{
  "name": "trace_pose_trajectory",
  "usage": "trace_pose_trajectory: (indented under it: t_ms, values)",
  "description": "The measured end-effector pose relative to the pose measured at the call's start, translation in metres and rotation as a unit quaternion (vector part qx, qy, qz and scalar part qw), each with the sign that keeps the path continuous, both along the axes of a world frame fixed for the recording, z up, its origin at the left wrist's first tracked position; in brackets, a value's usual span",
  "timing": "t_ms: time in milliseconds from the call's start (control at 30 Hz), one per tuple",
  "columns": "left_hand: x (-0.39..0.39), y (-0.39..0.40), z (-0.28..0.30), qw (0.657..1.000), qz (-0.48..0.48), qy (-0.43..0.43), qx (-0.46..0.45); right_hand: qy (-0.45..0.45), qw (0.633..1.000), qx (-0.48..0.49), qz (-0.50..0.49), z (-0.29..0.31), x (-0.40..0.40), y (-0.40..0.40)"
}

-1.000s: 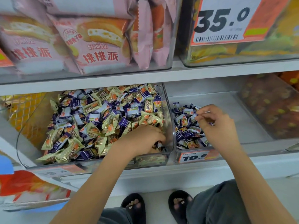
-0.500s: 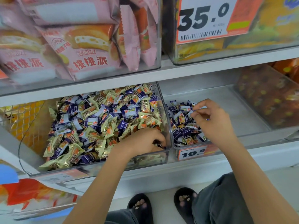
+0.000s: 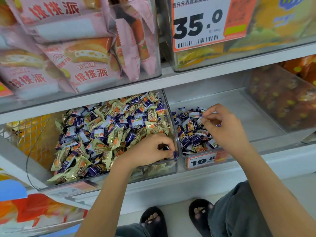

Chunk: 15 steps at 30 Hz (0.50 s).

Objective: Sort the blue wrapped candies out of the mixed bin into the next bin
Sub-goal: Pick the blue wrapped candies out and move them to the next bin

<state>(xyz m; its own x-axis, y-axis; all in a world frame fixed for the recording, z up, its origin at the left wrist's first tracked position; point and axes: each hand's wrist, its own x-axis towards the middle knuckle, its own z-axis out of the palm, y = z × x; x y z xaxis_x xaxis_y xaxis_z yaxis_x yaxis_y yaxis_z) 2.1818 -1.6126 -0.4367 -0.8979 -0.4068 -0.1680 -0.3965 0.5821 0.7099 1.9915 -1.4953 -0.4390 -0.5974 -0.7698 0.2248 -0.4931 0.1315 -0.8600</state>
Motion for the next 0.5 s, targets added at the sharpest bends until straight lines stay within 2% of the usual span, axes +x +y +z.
trace_pose_trajectory:
  t_ms: [200,267,367,500]
  values:
    - [0.004,0.004,0.014,0.995,0.063,0.061,-0.047,-0.013,0.999,-0.04,-0.007,0.006,0.006,0.001]
    - [0.007,0.004,0.023,0.987,0.112,0.095,-0.063,0.001,0.995,-0.098,-0.012,0.017,0.015,0.007]
    - [0.017,0.007,0.036,0.969,0.193,0.142,-0.057,0.081,0.977,-0.187,0.065,0.032,0.044,0.018]
    - [0.023,0.027,0.055,0.945,0.244,0.213,0.036,0.146,0.962,-0.156,0.171,0.019,0.08,0.008]
